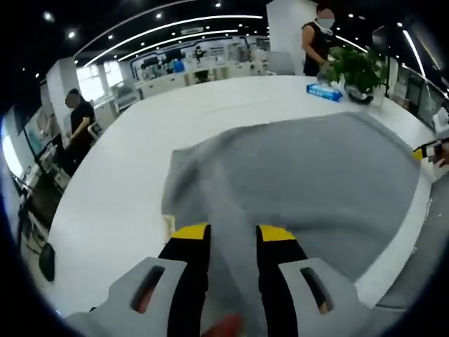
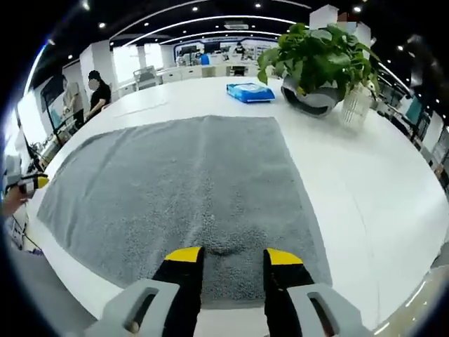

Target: Open the folded towel by lifting each exposed corner and separating the folded layers until the towel lies flat within the target outline without major curled edges

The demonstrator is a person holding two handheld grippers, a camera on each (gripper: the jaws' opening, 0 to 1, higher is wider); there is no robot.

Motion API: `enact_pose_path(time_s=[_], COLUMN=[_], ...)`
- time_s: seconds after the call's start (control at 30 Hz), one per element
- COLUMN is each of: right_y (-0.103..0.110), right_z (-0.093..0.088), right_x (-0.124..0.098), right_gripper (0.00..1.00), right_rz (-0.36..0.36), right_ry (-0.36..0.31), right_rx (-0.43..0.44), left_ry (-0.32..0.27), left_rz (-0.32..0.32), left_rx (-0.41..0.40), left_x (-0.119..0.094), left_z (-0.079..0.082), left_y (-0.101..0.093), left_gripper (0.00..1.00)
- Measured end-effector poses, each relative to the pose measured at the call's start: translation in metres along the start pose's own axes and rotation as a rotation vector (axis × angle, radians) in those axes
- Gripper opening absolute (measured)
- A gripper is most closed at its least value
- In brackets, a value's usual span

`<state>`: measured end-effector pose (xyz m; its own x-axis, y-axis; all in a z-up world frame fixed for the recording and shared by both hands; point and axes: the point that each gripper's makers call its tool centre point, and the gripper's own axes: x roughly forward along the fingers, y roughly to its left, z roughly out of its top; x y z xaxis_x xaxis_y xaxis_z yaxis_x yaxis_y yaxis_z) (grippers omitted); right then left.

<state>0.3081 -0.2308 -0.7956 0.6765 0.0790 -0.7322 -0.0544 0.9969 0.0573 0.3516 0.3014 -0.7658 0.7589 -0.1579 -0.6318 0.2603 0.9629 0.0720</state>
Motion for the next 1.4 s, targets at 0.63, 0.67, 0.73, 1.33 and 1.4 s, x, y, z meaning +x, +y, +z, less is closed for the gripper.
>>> enact_pose_path(time_s=[0.63, 0.67, 0.73, 1.33, 1.4], right_y=[0.014, 0.013, 0.013, 0.012, 0.011], right_z=[-0.01, -0.01, -0.01, -0.001, 0.002], right_x=[0.012, 0.012, 0.012, 0.022, 0.025], right_gripper=[0.54, 0.54, 0.54, 0.58, 0.58], right_rz=[0.049, 0.046, 0.043, 0.044, 0.05], right_ry=[0.043, 0.04, 0.035, 0.096, 0.098], right_rx=[-0.138, -0.14, -0.134, -0.134, -0.139], left_ry=[0.078, 0.077, 0.063, 0.093, 0.094], left_rz=[-0.024, -0.013, -0.024, -0.078, -0.083], left_rx=[-0.082, -0.098, -0.073, -0.039, -0.036], left_x=[0.003, 0.003, 0.003, 0.025, 0.03], left_z=[-0.037, -0.038, -0.036, -0.021, -0.017], left_y=[-0.04, -0.038, -0.04, -0.03, -0.028], left_gripper=[0.51, 0.52, 0.52, 0.53, 0.54])
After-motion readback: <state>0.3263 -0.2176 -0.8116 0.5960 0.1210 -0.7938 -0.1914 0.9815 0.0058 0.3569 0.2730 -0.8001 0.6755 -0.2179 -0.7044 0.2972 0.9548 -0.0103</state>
